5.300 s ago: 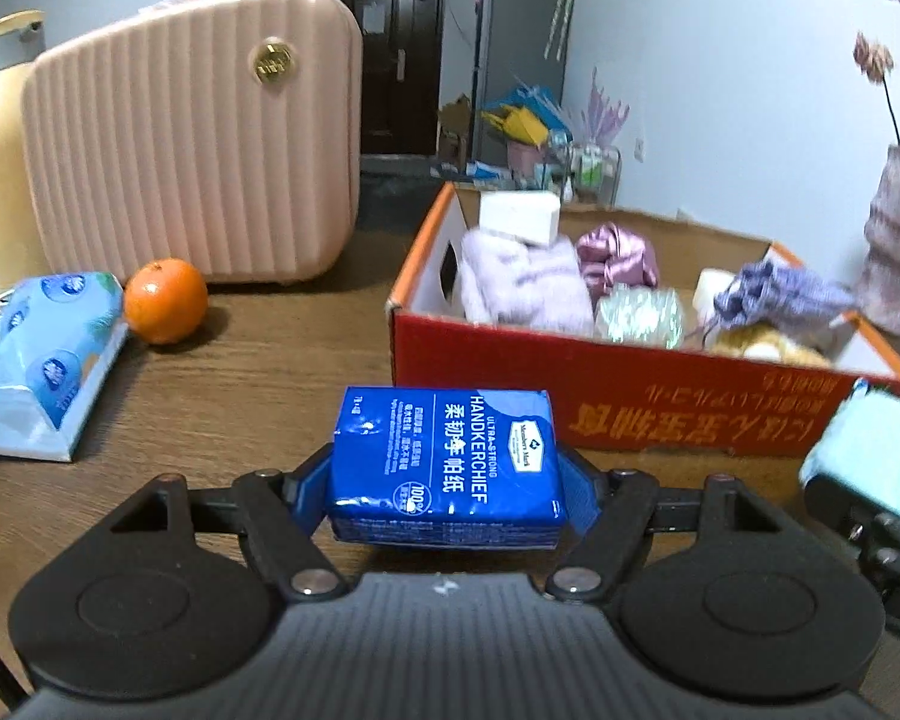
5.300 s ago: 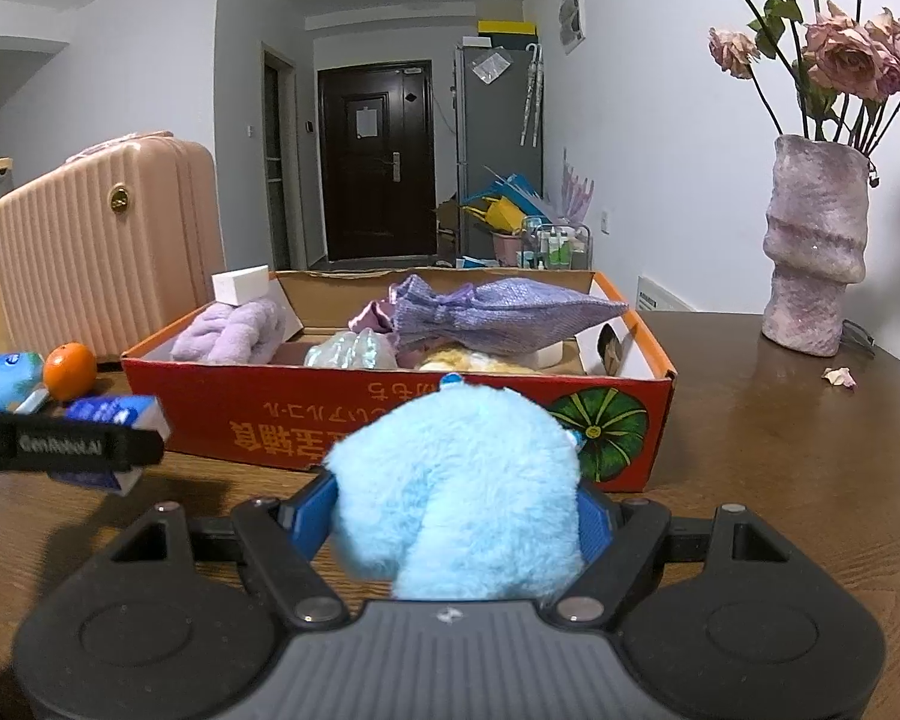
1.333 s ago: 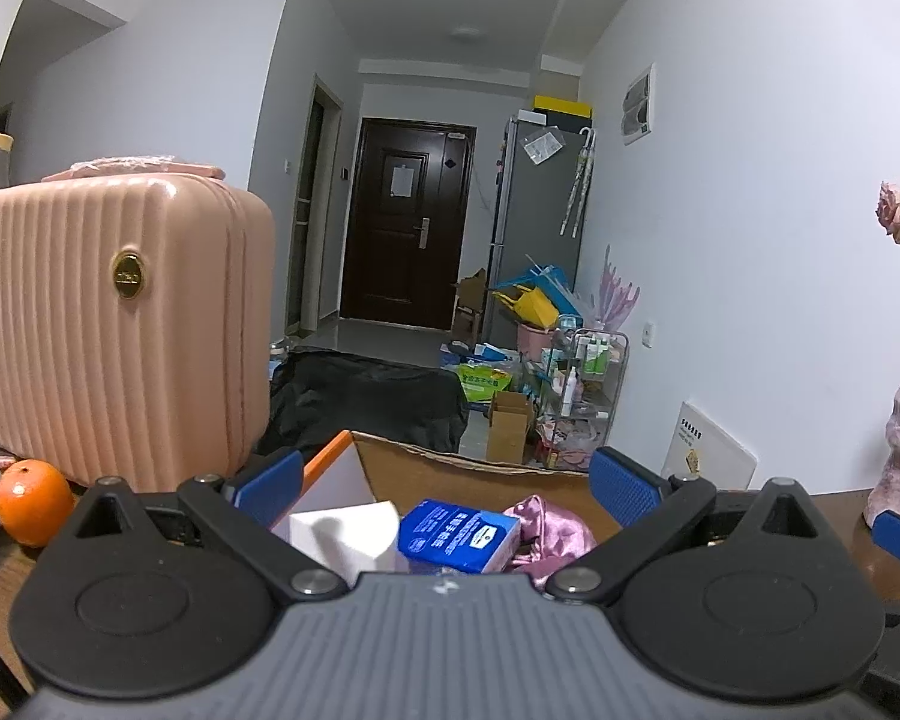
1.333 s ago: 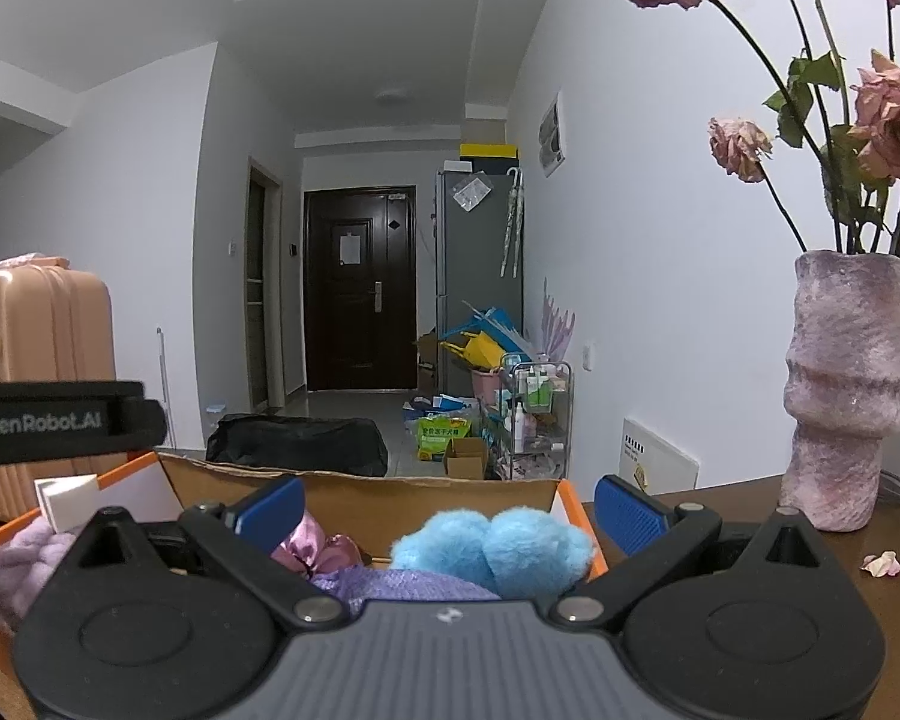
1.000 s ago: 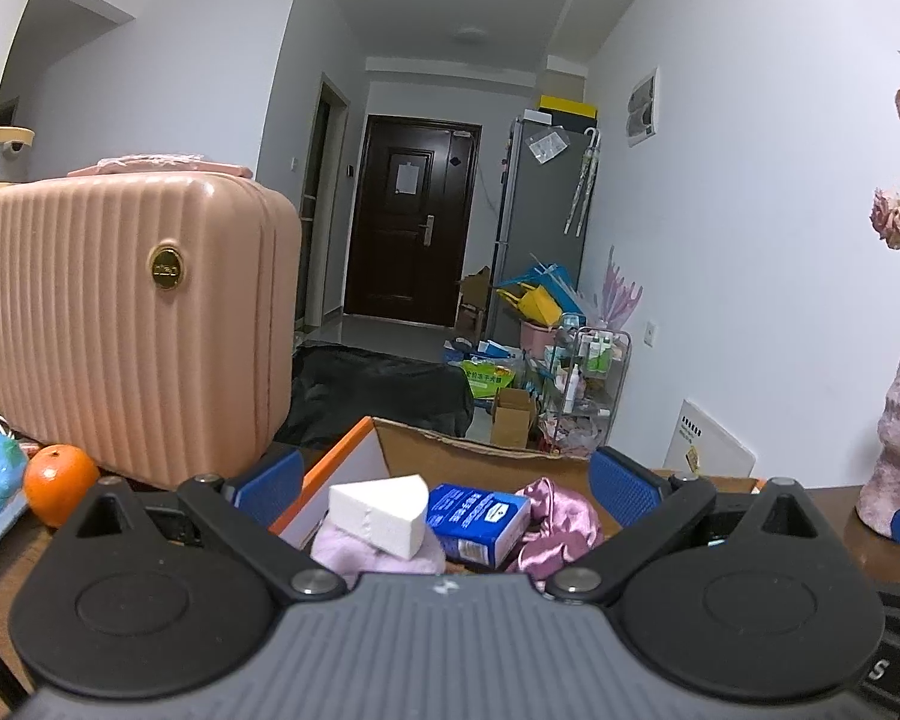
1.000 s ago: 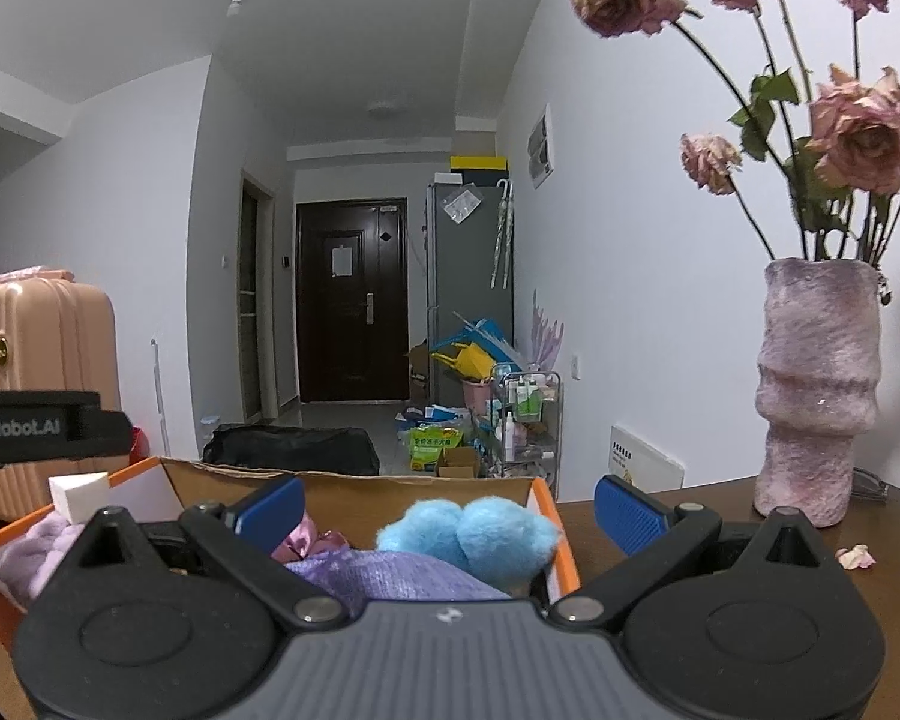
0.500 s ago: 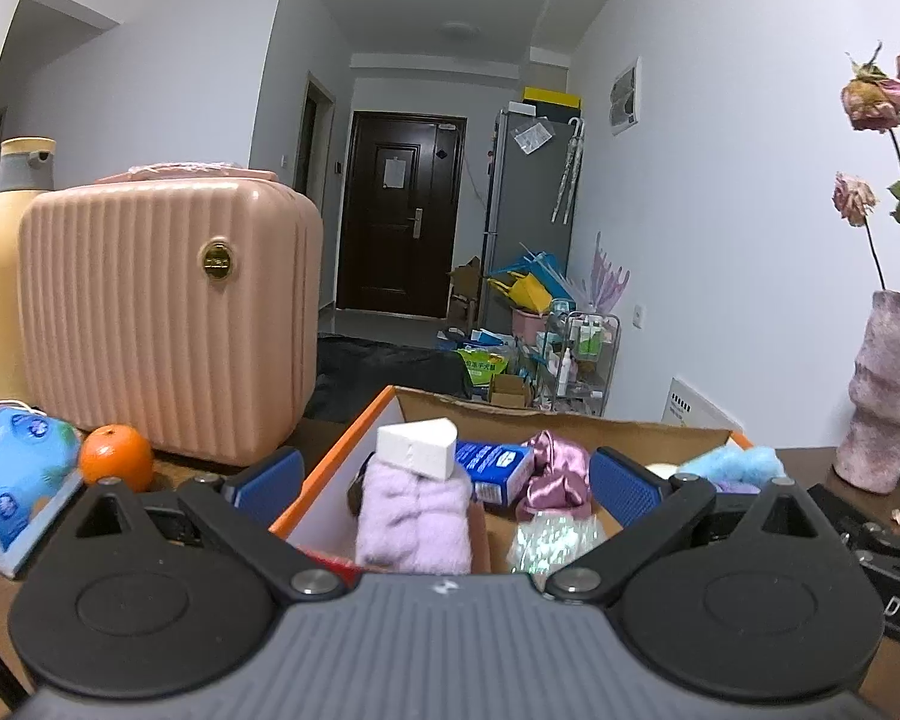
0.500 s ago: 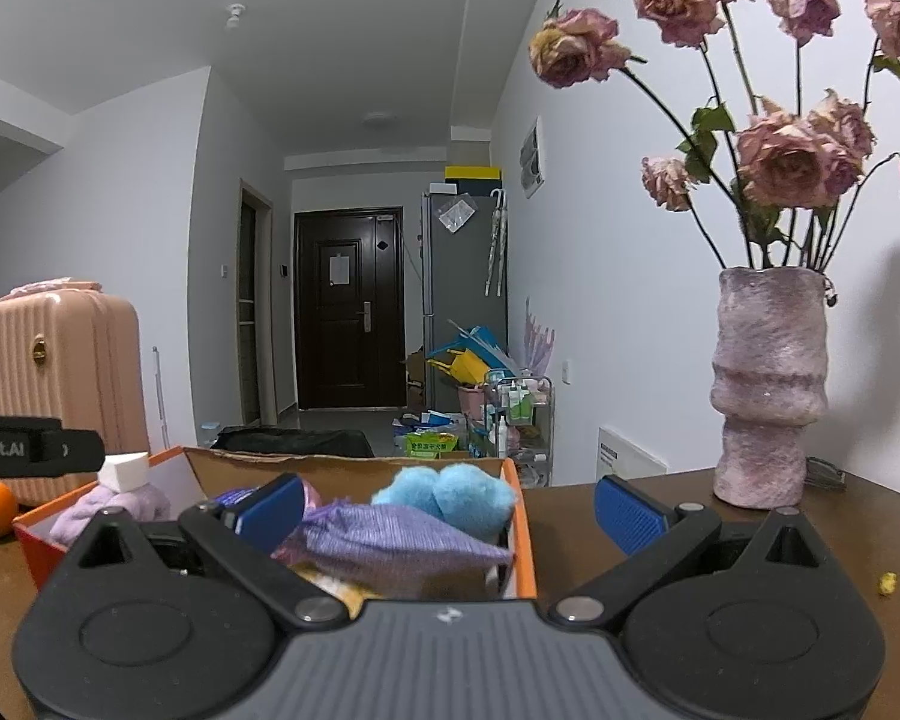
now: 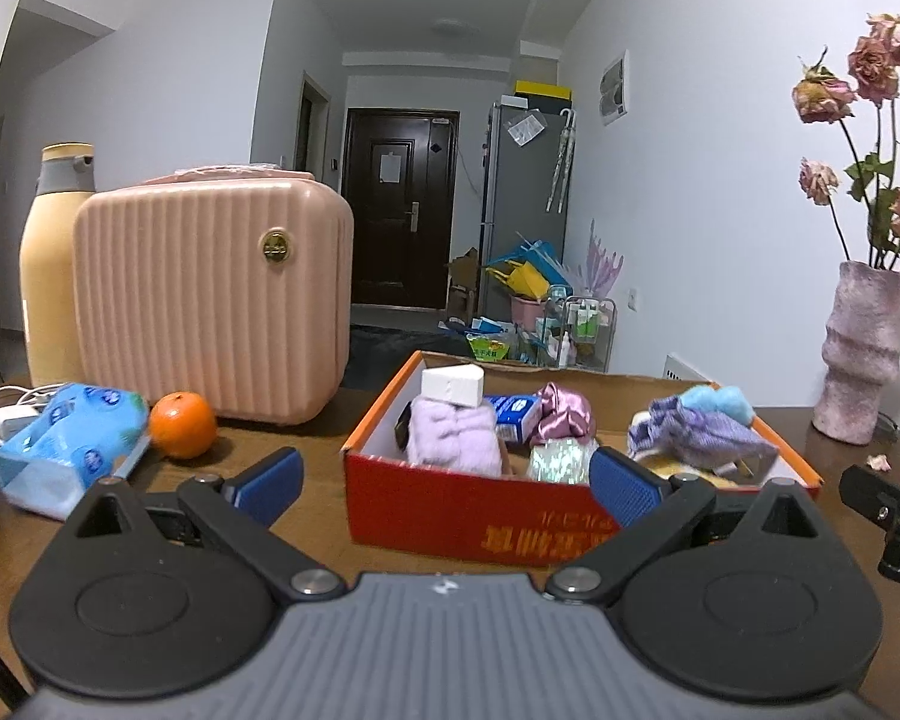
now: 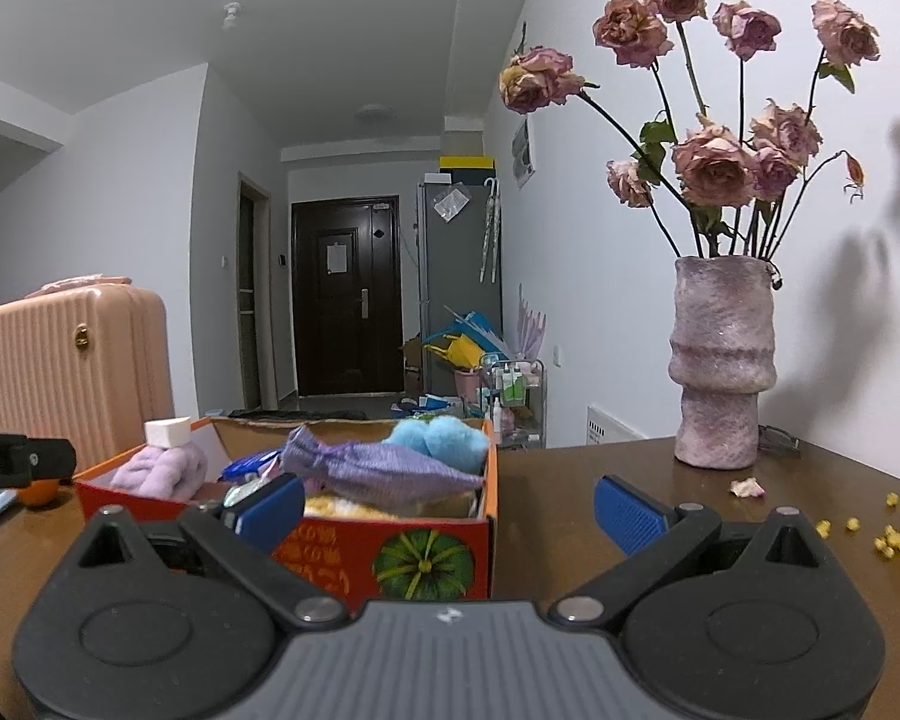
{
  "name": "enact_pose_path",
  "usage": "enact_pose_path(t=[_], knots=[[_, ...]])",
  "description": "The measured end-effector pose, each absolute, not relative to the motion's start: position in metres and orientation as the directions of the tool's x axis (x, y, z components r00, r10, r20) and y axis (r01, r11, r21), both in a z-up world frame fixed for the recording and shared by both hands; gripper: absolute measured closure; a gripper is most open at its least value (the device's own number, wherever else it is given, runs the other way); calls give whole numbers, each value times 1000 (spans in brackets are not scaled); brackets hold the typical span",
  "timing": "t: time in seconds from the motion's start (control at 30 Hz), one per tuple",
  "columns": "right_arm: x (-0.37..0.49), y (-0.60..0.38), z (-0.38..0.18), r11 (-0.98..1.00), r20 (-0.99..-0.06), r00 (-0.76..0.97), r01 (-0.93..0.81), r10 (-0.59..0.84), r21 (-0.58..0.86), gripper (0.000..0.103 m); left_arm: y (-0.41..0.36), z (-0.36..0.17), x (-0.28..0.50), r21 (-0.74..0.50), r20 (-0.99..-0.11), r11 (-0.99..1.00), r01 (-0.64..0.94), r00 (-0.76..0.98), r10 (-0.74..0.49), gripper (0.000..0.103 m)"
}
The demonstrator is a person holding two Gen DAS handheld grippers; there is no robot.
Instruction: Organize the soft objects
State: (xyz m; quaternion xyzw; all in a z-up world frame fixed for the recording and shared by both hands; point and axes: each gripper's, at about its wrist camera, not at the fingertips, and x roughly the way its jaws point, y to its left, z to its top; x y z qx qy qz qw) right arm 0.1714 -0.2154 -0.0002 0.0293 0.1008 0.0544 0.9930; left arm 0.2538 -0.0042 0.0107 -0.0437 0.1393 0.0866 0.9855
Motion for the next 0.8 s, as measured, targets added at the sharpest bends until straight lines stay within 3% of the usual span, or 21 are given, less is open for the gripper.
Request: enact_pose_path(t=[0.8], knots=[[40,-225,5,987,-247,958,-131,150,91,0,-12,12,118,-20,-295,994,-110,950,99,0]])
